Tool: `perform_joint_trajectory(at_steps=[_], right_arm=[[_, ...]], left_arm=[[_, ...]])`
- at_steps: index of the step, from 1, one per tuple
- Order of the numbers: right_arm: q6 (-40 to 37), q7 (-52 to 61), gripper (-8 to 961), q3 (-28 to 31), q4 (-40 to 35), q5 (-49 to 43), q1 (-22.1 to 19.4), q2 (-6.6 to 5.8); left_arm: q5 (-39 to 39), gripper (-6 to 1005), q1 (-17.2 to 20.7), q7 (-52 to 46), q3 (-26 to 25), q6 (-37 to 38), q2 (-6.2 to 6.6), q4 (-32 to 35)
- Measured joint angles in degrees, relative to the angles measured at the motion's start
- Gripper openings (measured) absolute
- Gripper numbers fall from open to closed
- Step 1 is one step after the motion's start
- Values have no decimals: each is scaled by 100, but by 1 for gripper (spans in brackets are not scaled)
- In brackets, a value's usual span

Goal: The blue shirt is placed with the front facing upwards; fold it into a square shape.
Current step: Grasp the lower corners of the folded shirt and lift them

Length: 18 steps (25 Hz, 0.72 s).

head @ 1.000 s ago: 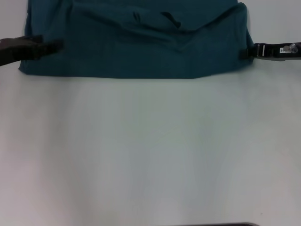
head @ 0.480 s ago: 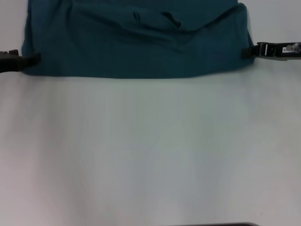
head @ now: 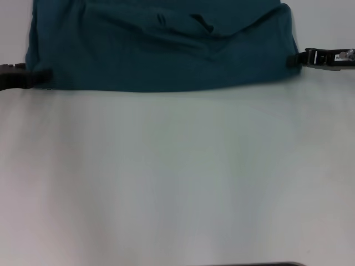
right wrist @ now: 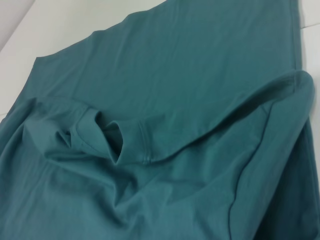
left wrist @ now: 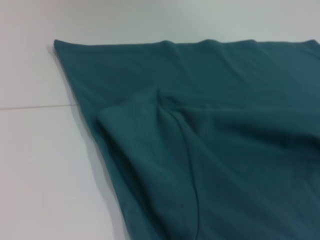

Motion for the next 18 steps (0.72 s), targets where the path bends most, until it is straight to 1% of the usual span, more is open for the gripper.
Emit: perform_joint_trajectory(at_steps=[10, 18], right_arm=[[-4, -20, 44, 2, 0, 71, -9, -1], [-5, -23, 45, 2, 0, 79, -15, 0]], left_arm=[[175, 656, -33, 16, 19, -2, 0, 75], [187, 651, -23, 10, 347, 30, 1, 83]])
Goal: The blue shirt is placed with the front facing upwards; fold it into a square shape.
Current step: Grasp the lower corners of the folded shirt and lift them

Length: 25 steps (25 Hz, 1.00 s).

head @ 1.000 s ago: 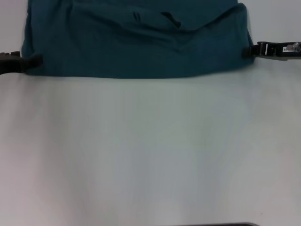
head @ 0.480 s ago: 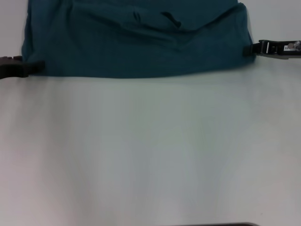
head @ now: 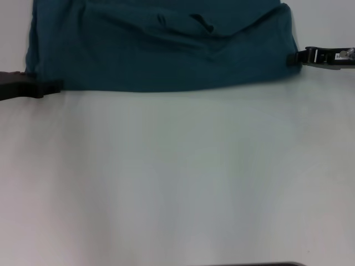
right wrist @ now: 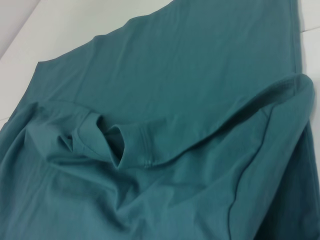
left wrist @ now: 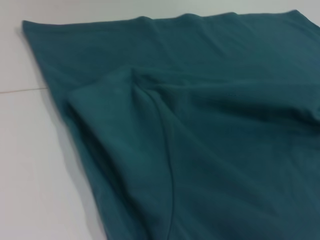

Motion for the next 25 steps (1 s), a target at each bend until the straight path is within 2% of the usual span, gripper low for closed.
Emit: perform_joint_trajectory(at_steps=[9, 25], right_arm=[[-4, 0, 46, 0, 0, 1, -3, 1], [-16, 3, 48, 99, 0, 0, -3, 0]], left_arm=[[-1, 646, 8, -10, 165, 22, -10, -82], [280, 636, -41, -18, 173, -344, 25, -88]])
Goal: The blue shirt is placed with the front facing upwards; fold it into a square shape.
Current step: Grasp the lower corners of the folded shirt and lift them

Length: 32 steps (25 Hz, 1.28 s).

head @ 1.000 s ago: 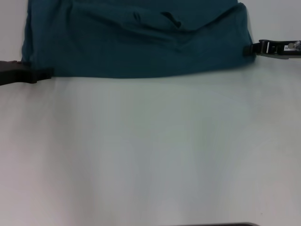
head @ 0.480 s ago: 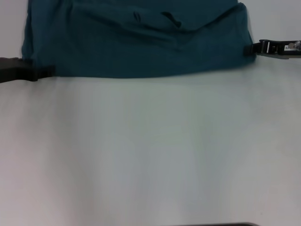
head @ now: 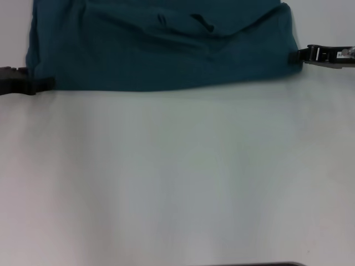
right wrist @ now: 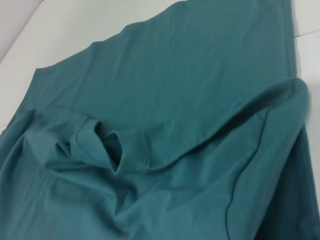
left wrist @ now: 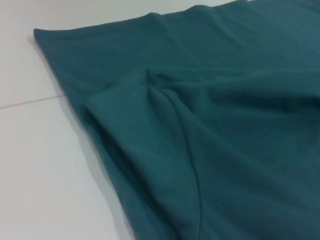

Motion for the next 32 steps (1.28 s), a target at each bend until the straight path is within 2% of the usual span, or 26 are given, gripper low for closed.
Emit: perform_joint_trajectory(at_steps=[19, 25, 28, 32], right_arm=[[5, -3, 51, 51, 0, 0, 0, 9], [16, -8, 52, 50, 0, 0, 0, 9], [13, -13, 52, 50, 0, 0, 0, 9], [10, -14, 53, 50, 0, 0, 0, 9]], left_arm=[[170, 624, -62, -17, 9, -66, -19, 9], [206, 620, -74, -102, 8, -131, 29, 72], [368, 414, -112, -196, 8, -135, 33, 79], [497, 230, -151, -213, 23, -136, 3, 85]])
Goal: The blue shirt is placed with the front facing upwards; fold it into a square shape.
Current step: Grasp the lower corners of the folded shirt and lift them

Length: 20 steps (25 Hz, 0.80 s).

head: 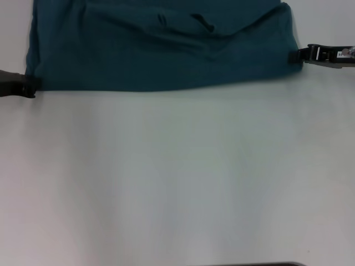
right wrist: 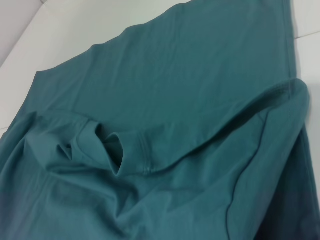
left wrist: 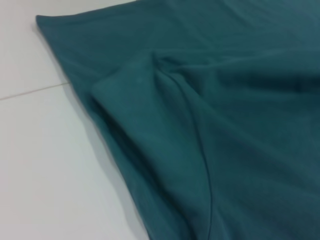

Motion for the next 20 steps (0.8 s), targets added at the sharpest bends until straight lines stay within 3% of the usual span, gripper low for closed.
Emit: perform_joint_trajectory(at_steps=[7, 14, 20], right_arm=[[-3, 0, 54, 0, 0, 0, 0, 0], [29, -45, 55, 0, 0, 73, -92, -10], [293, -350, 56, 0, 0, 378, -380, -41]], left_arm=[[23, 32, -35, 0, 1, 31, -12, -45], [34, 33, -45, -49, -27, 148, 38, -85], [7, 33, 48, -79, -79, 548, 186, -191]])
